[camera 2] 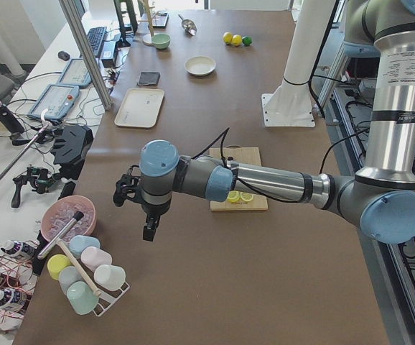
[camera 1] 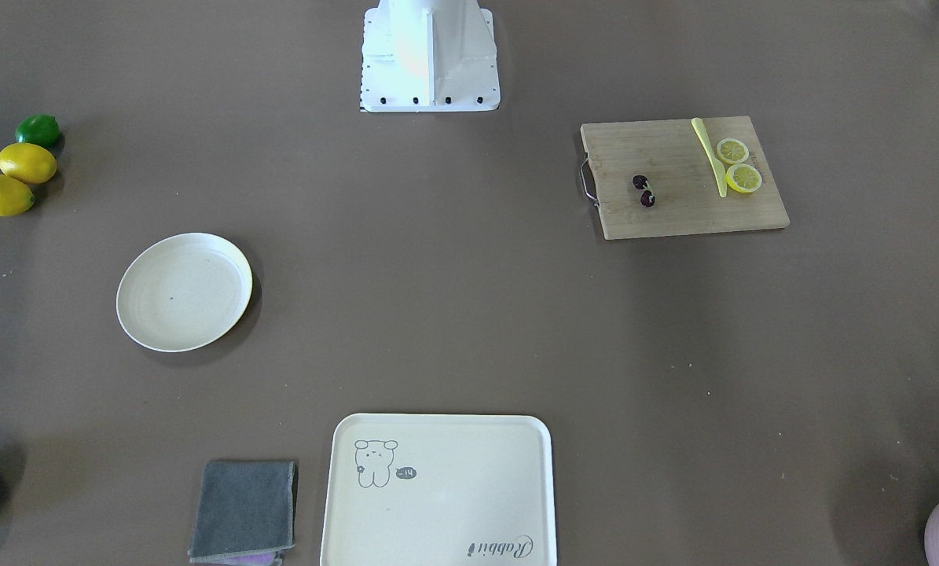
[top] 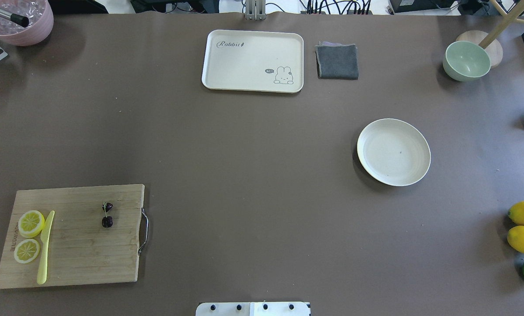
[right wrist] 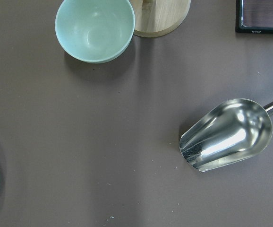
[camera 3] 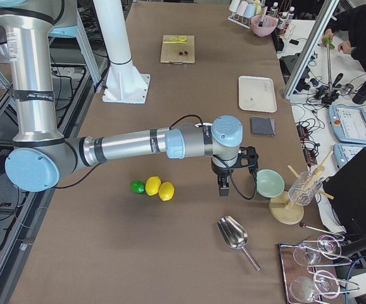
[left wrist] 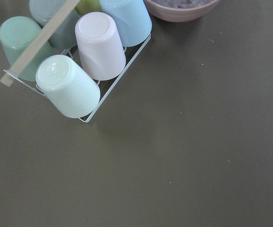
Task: Place red cherry on plate
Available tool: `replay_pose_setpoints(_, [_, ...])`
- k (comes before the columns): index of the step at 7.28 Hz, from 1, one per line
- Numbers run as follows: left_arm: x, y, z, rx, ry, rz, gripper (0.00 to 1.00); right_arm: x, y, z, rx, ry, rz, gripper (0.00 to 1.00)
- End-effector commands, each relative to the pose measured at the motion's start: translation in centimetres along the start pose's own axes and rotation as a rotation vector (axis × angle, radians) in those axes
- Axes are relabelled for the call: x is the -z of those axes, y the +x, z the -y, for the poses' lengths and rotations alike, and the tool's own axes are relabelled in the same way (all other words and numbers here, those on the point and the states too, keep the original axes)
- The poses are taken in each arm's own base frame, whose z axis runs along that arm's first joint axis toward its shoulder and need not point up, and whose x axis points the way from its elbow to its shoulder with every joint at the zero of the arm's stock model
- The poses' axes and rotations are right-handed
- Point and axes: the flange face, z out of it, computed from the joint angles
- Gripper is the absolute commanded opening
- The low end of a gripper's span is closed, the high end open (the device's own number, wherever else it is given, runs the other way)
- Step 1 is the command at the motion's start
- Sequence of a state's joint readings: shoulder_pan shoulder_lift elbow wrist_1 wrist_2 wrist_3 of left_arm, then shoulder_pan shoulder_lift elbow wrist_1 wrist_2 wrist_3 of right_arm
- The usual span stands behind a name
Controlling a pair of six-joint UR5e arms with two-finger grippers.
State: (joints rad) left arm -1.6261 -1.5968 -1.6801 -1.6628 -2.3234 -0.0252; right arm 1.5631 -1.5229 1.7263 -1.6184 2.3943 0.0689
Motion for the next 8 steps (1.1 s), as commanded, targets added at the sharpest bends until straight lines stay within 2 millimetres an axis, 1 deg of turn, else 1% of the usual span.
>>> replay_pose_setpoints(1, [0.5, 0.7, 0.5, -0.012, 0.011, -0.002, 0.98, 0.0, 0.0, 0.0, -0.002, -0.001, 0.0, 1.0])
replay_pose_setpoints(2, [0.9, 1.2, 1.7, -0.026, 0.026, 0.002, 0.98, -0.2, 0.2, -0.2, -0.006, -0.004, 0.003, 1.0])
replay_pose_setpoints(3, [1.1, 1.4, 1.6, -0.025, 0.026, -0.001, 0.98, -0.2, 0.2, -0.3, -0.007, -0.005, 0.003, 1.0])
replay_pose_setpoints(4, [0.5, 1.0, 1.2, -0.021, 0.016, -0.001, 0.98, -0.3, 0.2, -0.3, -0.006, -0.006, 0.003, 1.0])
replay_pose_setpoints(7, [-0.1, 0.5, 0.0, -0.038, 0.027, -0.002, 0.98, -0.3, 0.1, -0.4, -0.004, -0.006, 0.006, 1.0])
replay_pose_setpoints(8, [-0.3, 0.2, 0.0, -0.034, 0.023, -0.001, 0.98, -0.2, 0.1, -0.5, -0.002, -0.005, 0.006, 1.0])
